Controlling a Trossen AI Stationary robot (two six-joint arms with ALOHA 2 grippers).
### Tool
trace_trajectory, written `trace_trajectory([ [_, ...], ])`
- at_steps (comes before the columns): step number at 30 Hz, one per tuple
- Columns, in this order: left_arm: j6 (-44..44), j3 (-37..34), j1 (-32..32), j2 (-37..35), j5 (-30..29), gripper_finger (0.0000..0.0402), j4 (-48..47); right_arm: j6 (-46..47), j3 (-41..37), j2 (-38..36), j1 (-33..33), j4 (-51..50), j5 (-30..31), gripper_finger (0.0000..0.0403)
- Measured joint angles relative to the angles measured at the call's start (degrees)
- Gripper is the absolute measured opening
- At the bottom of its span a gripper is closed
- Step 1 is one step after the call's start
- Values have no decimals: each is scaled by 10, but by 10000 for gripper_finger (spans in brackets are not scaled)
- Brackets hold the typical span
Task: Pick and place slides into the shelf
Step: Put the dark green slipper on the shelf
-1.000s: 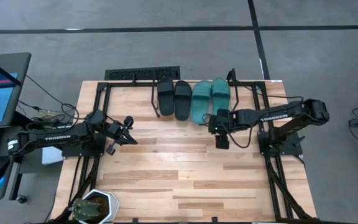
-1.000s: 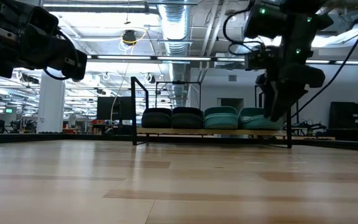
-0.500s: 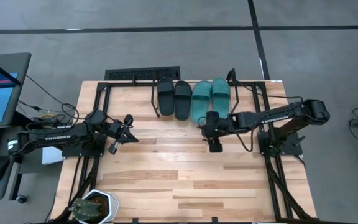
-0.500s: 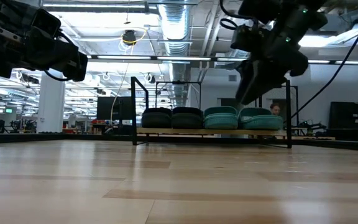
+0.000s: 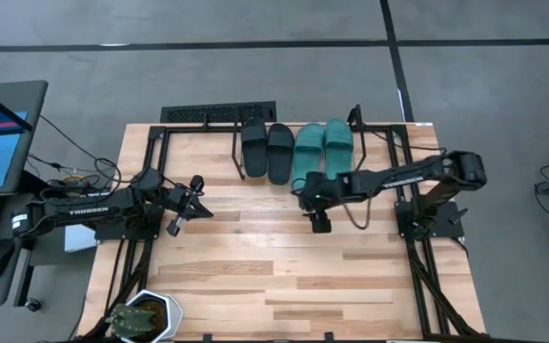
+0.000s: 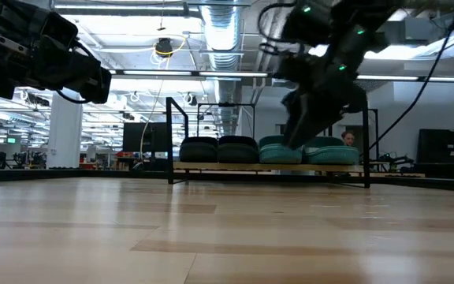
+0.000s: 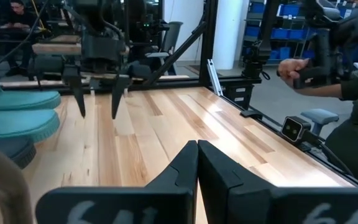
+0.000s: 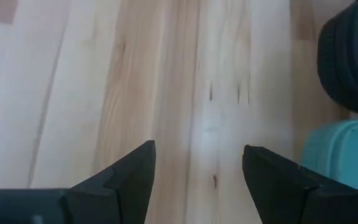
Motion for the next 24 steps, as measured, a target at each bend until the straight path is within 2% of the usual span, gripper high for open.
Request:
trace_trajectory([
  [12,-1,0,-2,2,0,0,-13,-16,112,121,-26,-76,4,226],
  [24,-5,0,-2,2,0,0,-15,3,126,130,-49,-133,4,226],
])
